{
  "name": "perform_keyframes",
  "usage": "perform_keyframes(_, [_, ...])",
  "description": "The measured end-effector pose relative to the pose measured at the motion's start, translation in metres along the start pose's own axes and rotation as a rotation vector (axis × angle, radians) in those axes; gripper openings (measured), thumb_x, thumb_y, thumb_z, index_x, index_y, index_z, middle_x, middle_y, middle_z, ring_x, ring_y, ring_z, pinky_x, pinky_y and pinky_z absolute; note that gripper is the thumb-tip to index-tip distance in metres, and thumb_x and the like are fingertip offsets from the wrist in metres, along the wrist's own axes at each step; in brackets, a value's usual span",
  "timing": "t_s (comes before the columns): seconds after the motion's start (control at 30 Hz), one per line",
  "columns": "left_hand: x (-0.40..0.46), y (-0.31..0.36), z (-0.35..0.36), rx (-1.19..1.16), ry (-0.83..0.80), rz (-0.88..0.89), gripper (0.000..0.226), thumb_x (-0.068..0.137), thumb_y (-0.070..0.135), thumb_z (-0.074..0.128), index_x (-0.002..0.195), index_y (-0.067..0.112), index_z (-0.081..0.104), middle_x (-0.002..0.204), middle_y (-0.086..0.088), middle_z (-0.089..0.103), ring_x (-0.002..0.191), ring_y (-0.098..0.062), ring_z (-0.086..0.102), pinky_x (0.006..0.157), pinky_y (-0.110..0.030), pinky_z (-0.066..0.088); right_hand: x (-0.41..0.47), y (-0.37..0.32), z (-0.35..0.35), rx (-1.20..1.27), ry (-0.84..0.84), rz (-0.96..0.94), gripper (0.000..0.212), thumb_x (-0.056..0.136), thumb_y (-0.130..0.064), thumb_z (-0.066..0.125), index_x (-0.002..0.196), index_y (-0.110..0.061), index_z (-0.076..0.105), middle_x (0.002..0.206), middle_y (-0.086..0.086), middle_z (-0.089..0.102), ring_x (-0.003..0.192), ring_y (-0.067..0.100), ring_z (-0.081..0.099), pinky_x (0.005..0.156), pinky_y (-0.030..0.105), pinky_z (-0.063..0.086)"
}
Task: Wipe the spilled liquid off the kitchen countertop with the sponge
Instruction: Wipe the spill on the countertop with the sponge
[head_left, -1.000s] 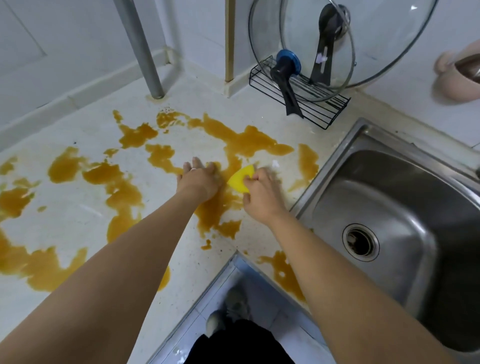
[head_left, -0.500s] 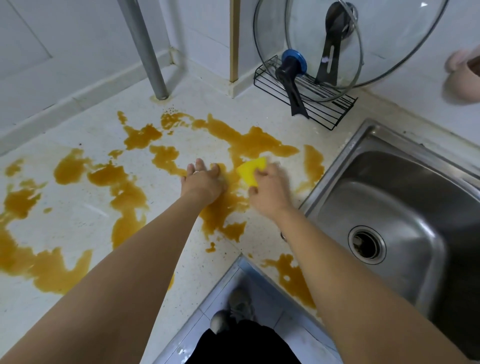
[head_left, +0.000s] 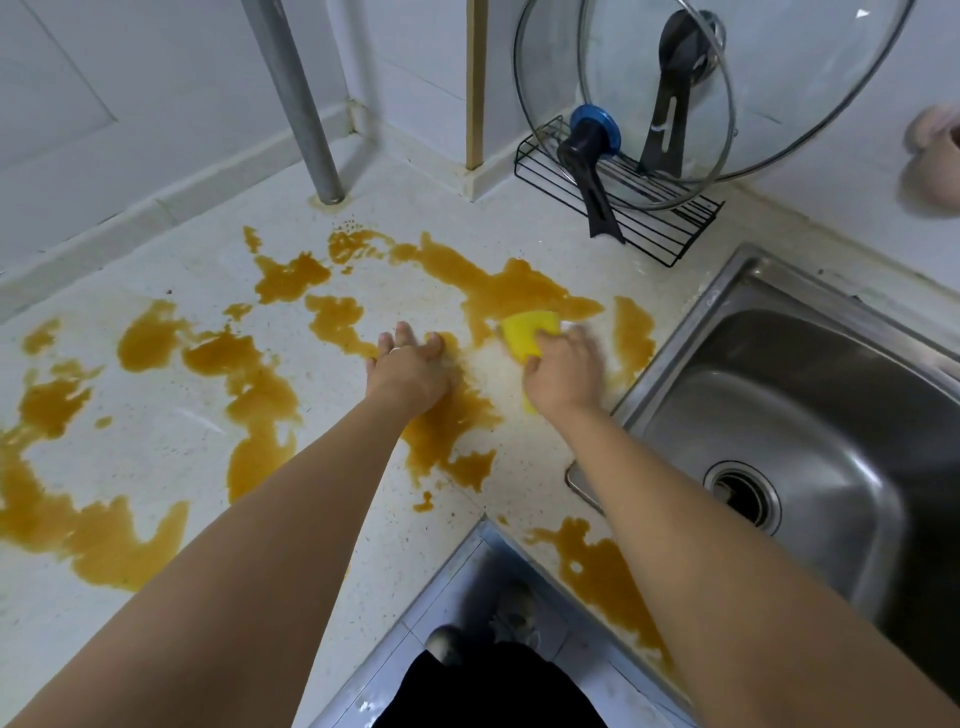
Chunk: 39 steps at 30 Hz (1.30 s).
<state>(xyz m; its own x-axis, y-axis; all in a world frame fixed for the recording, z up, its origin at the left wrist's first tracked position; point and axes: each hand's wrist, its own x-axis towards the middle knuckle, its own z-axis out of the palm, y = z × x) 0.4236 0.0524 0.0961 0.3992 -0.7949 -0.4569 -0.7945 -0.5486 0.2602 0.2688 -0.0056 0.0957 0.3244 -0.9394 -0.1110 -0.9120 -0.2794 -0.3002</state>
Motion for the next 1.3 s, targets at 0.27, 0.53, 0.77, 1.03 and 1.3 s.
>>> perform_keyframes(0.27, [0.002, 0.003, -0.003, -0.002, 0.011, -0.023, 0.052, 0.096, 0.034, 0.042, 0.146, 0.027, 0.029, 0.155, -0.008, 0.011, 0.144, -0.03, 0.005, 0.115, -0.047, 0.019, 0.002, -0.003, -0.002, -0.025, -0.033, -0.15, 0.032, 0.091, -0.019, 0.049, 0.121, -0.012, 0.056, 0.127, 0.016, 0.046, 0.114, 0.03, 0.047, 0.091, 0.035, 0.043])
perform_keyframes(0.53, [0.033, 0.037, -0.012, -0.176, 0.044, -0.123, 0.07, 0.088, 0.042, 0.059, 0.148, 0.025, 0.027, 0.154, -0.008, 0.016, 0.145, -0.028, 0.002, 0.113, -0.056, 0.022, -0.003, 0.012, 0.0, -0.038, -0.084, -0.237, 0.044, 0.091, -0.027, 0.047, 0.132, -0.012, 0.045, 0.132, 0.015, 0.04, 0.121, 0.032, 0.041, 0.099, 0.036, 0.037])
perform_keyframes(0.77, [0.04, 0.068, -0.008, -0.085, -0.029, -0.115, 0.077, 0.081, 0.053, 0.063, 0.146, 0.037, 0.025, 0.159, -0.004, -0.002, 0.144, -0.036, -0.006, 0.105, -0.072, 0.016, 0.008, 0.034, -0.01, -0.084, -0.003, -0.003, 0.052, 0.091, -0.027, 0.045, 0.136, -0.003, 0.036, 0.137, 0.021, 0.03, 0.127, 0.035, 0.031, 0.104, 0.04, 0.029])
perform_keyframes(1.03, [0.042, 0.07, -0.007, -0.157, -0.021, -0.155, 0.084, 0.077, 0.048, 0.071, 0.146, 0.038, 0.026, 0.159, 0.003, -0.007, 0.145, -0.029, -0.012, 0.104, -0.075, 0.008, 0.036, 0.065, -0.026, 0.028, 0.046, 0.052, 0.043, 0.087, -0.015, 0.05, 0.13, -0.01, 0.048, 0.129, 0.018, 0.044, 0.121, 0.034, 0.039, 0.102, 0.038, 0.034])
perform_keyframes(1.3, [0.03, 0.075, -0.01, -0.163, -0.019, -0.182, 0.084, 0.078, 0.05, 0.07, 0.147, 0.038, 0.023, 0.157, 0.002, -0.002, 0.147, -0.026, -0.003, 0.105, -0.072, 0.01, 0.064, 0.078, -0.044, 0.112, 0.16, 0.052, 0.04, 0.086, -0.008, 0.053, 0.126, -0.011, 0.051, 0.126, 0.013, 0.051, 0.116, 0.03, 0.047, 0.097, 0.036, 0.038])
